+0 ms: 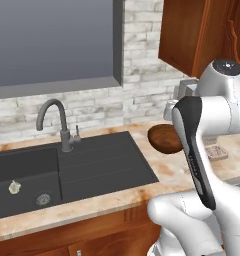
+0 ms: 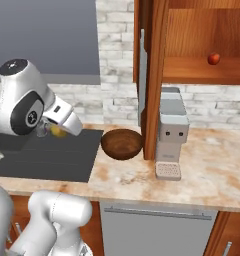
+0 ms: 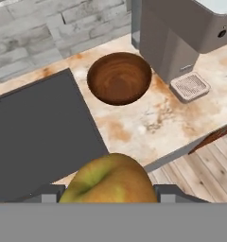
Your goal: Pick the apples from the cabinet and place them in one bowl. Pick the garlic from the sink and place it in the other bowl.
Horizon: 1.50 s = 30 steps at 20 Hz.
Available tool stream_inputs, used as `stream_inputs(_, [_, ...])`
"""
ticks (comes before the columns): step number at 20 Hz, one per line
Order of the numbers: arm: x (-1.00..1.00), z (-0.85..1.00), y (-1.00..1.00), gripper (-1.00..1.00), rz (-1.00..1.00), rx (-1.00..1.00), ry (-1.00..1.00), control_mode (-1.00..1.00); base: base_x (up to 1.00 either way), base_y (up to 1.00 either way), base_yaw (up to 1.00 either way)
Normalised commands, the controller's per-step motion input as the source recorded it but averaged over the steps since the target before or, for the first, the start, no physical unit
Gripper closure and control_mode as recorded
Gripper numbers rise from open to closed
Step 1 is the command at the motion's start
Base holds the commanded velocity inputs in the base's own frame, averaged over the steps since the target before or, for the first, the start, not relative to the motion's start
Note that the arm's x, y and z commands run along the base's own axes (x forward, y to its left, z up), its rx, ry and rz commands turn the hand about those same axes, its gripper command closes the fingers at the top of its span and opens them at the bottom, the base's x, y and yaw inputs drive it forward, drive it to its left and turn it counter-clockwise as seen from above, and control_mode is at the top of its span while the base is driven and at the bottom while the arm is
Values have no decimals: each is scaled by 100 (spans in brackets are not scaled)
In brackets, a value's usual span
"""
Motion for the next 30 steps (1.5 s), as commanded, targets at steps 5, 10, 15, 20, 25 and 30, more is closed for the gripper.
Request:
stream_inputs(5, [74,-33,-32,100,-15,0,-1,-100,0,0,0])
stream_inputs(10, [70,-44,-35,100,-9,4,5,-100,0,0,0])
stream_inputs(15, [82,-32,-32,100,0,8,6,-100,0,0,0])
stream_inputs(20, [75,-34,-11,100,-1,0,0,-100,0,0,0])
stream_inputs(25, [68,-30,0,100,-4,-5,0,-100,0,0,0])
stream_inputs(30, [54,-38,-5,100,-4,0,0,-100,0,0,0])
